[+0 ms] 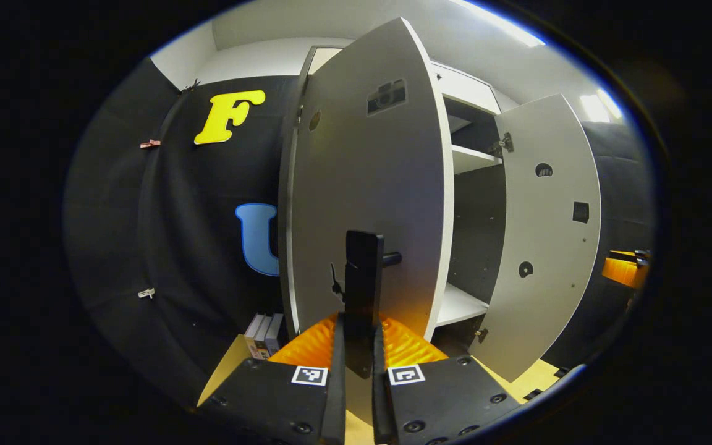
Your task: Open the right door of the double-door shoe cabinet with the right hand, and open the left door with the left hand.
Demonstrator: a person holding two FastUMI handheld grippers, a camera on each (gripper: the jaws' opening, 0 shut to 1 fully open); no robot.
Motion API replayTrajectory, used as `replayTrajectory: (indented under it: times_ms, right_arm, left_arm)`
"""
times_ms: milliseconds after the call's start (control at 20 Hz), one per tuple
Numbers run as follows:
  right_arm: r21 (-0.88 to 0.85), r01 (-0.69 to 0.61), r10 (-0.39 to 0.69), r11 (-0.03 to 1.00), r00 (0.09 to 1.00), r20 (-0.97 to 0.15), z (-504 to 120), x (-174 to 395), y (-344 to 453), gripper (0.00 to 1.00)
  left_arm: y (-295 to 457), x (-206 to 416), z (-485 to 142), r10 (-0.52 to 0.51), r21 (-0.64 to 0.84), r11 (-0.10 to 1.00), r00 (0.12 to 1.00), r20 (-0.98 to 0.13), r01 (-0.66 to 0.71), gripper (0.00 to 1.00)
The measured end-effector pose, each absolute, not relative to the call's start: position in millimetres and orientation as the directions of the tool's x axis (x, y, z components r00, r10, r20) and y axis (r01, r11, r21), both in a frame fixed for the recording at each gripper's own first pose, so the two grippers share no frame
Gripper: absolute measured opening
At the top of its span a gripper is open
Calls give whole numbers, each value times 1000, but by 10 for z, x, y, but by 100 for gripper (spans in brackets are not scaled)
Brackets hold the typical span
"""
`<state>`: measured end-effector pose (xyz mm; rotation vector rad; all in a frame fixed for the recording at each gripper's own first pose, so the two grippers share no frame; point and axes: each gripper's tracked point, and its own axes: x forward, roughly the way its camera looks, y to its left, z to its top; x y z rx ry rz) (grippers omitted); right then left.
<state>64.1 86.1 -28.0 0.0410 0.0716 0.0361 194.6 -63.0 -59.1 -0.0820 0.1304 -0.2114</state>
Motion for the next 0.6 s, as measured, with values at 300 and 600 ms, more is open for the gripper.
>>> replayTrajectory:
  times_ms: [300, 600]
  right_arm:
    - [46, -49, 53, 998, 996, -77, -300, 639, 1028, 94]
    - [45, -67, 70, 997, 994, -83, -328, 620, 1199, 94]
  left_arm:
    - [-377, 1888, -611, -193, -106, 978, 974, -115, 181, 21]
    - [243, 1891, -765, -110, -139, 986, 980, -165, 87, 21]
